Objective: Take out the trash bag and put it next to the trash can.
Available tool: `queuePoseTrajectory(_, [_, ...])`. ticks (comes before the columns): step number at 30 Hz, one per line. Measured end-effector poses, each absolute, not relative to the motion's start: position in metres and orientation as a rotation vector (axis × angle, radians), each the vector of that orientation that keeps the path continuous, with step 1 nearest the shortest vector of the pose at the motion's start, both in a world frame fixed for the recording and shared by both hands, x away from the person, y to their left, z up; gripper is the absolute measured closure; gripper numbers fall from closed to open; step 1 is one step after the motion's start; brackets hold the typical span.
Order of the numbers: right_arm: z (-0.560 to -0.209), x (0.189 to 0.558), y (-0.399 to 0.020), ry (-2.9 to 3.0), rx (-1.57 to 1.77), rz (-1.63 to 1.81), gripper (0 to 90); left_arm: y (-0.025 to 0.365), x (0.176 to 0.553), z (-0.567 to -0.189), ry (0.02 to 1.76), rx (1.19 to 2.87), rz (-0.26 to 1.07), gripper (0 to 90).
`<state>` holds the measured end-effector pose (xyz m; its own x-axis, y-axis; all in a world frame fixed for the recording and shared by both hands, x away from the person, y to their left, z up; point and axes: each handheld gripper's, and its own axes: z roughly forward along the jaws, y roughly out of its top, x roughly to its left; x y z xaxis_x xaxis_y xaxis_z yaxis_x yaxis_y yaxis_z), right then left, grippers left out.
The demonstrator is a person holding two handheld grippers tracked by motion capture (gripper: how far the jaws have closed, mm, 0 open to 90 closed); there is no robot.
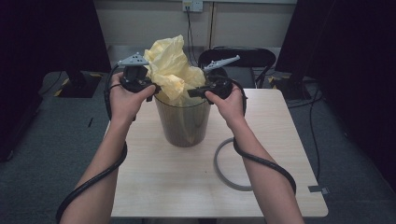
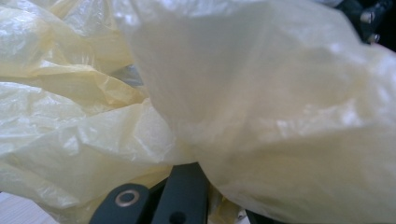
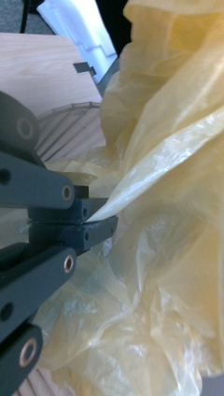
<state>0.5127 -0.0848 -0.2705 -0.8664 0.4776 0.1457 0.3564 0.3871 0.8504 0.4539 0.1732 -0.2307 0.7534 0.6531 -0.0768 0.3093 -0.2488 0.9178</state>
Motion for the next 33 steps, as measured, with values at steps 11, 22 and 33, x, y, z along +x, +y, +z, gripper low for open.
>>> queuePoseTrajectory(11, [-0.262, 0.511, -0.089, 2.499, 0.733, 1.466, 89.9, 0.168, 0.454, -0.236, 0.691, 1.918, 0.365, 88.8])
queuePoseTrajectory(22, [-0.253, 0.508, -0.091, 2.458, 0.745, 1.582, 90.0, 0.153, 0.459, -0.246, 0.677, 1.985, 0.363, 88.9])
queuePoseTrajectory(33, [-0.242, 0.505, -0.085, 2.454, 0.693, 1.600, 90.0, 0.139, 0.467, -0.250, 0.651, 1.997, 0.391, 86.9])
